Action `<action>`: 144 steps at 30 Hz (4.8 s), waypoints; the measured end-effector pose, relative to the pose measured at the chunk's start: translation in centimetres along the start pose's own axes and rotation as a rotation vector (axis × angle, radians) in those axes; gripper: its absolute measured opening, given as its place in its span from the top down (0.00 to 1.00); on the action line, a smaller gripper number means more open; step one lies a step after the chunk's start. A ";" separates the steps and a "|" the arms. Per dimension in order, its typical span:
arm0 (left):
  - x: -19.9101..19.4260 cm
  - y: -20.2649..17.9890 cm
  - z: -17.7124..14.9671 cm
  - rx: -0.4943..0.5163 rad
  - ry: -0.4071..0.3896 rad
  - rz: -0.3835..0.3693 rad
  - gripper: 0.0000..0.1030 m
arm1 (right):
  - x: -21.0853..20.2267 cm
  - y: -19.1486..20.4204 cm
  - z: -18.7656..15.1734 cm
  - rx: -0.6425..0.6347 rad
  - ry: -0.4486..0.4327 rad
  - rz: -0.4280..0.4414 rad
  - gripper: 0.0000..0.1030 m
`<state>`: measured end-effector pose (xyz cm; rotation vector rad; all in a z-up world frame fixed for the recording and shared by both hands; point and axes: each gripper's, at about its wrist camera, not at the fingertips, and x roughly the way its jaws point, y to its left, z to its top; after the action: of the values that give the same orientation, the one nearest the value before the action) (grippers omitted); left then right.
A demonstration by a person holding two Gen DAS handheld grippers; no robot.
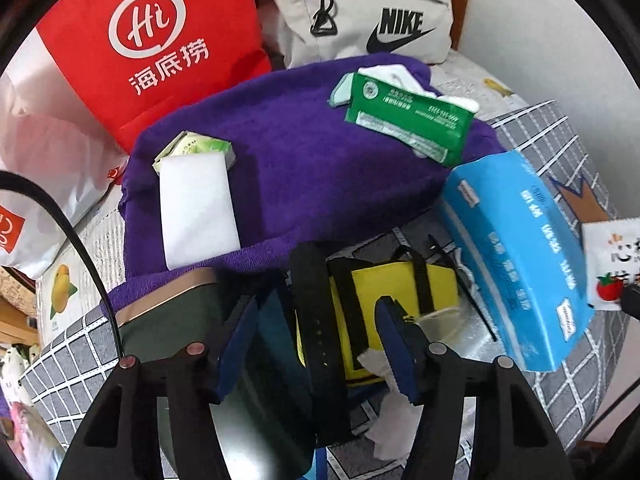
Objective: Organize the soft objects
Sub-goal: 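Grasp the thin white card beside the blue tissue box with the right tool, then lift and carry the white card toward the purple towel with the right tool, then lower the white card onto the towel beside the glove and open the right tool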
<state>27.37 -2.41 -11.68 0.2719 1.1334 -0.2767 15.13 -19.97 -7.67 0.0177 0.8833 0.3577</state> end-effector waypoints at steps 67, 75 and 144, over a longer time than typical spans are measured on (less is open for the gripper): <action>-12.6 9.9 -8.4 -0.328 -0.292 -0.118 0.81 | 0.4 0.2 4.3 -0.043 -0.015 -0.043 0.96; -12.4 11.5 -6.2 -0.329 -0.306 -0.116 0.81 | 1.7 -0.6 6.5 -0.044 -0.023 -0.053 0.96; 6.3 14.6 10.9 -0.293 -0.021 -0.186 0.81 | 21.1 -2.3 13.4 -0.114 0.260 0.033 0.95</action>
<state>44.27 6.85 -12.03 -0.0960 1.1641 -0.2726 38.17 -13.77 -15.40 -0.1223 1.1192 0.4470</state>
